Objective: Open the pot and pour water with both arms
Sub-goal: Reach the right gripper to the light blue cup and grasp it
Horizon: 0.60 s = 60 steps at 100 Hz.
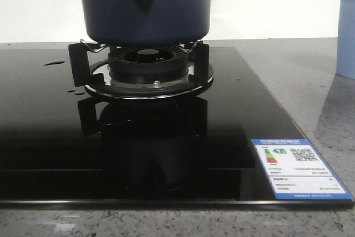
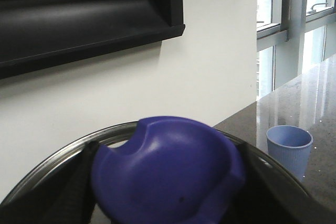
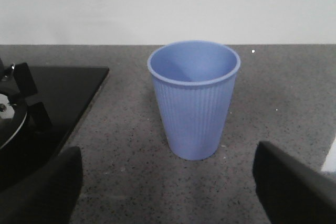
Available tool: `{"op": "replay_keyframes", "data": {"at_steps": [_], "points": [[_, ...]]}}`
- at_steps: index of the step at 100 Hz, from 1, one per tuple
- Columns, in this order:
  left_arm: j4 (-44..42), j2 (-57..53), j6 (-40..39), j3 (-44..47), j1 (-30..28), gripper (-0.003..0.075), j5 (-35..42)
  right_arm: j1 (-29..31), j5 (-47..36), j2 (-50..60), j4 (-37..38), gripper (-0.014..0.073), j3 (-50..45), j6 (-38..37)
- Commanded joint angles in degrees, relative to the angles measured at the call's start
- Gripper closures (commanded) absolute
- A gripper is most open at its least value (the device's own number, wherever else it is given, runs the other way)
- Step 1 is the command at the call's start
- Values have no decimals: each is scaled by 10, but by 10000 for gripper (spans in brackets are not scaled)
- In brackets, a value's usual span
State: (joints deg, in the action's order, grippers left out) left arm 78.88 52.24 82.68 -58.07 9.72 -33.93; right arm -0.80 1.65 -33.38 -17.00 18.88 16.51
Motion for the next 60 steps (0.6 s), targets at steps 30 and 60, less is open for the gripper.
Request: {"op": "replay_keyframes", "data": {"at_steps": [30, 60], "points": [[38, -6, -7, -18, -2, 435, 19, 1, -156, -119, -21, -43, 16, -1], [38, -6, -7, -18, -2, 435, 20, -1, -242, -206, -21, -43, 16, -25]]}}
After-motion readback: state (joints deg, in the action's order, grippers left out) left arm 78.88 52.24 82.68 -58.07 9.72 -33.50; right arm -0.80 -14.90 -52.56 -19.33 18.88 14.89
